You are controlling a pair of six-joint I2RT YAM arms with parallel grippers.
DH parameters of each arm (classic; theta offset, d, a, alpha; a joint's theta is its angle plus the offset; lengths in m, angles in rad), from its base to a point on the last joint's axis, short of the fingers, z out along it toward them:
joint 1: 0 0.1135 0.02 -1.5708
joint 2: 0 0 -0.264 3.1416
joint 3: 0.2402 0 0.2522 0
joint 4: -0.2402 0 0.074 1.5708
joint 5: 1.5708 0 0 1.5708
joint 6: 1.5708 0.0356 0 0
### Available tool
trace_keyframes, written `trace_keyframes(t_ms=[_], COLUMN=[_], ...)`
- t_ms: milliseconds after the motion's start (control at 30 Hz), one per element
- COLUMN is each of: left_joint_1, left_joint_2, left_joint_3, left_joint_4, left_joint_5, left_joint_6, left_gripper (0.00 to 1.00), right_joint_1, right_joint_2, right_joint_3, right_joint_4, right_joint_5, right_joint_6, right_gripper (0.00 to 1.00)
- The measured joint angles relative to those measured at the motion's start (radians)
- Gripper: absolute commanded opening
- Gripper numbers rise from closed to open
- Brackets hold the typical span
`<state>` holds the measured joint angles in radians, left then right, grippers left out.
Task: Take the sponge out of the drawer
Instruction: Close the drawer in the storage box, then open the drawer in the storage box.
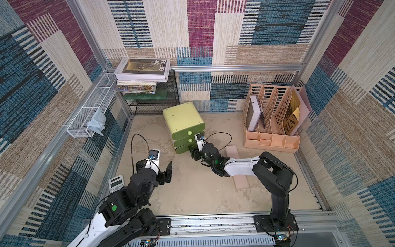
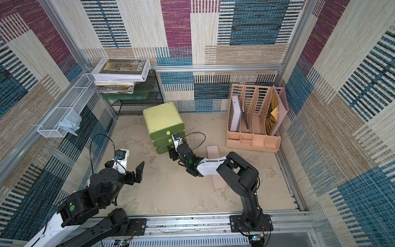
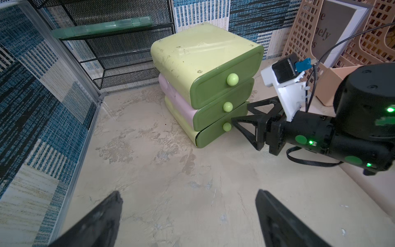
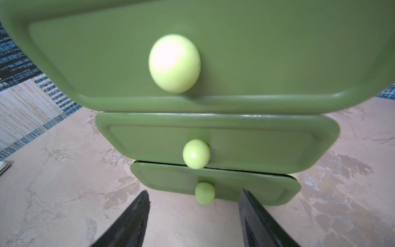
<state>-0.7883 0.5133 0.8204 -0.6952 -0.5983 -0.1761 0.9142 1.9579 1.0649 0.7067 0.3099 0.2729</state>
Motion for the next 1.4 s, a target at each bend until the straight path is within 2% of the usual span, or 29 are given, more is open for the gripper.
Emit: trace_keyframes(t_ms=[600,1400], left_joint_1=[0.008,0.014], left_joint_2=[0.0,-0.007], left_joint_3=[0.0,0.0], left_joint_4=[0.0,0.006], left_joint_5=[0.005,0.022], left_joint_6=[0.0,0.0], left_gripper=[1.0,1.0], right_joint_1=[0.002,0.019], right_joint_2=[0.109,0.193], right_joint_3=[0.056,0.098], right_joint_4=[0.108,0.235], right_joint_5=[0.077,0.144], right_joint_6=[-0.008,-0.034], right_gripper=[0.53,0.44])
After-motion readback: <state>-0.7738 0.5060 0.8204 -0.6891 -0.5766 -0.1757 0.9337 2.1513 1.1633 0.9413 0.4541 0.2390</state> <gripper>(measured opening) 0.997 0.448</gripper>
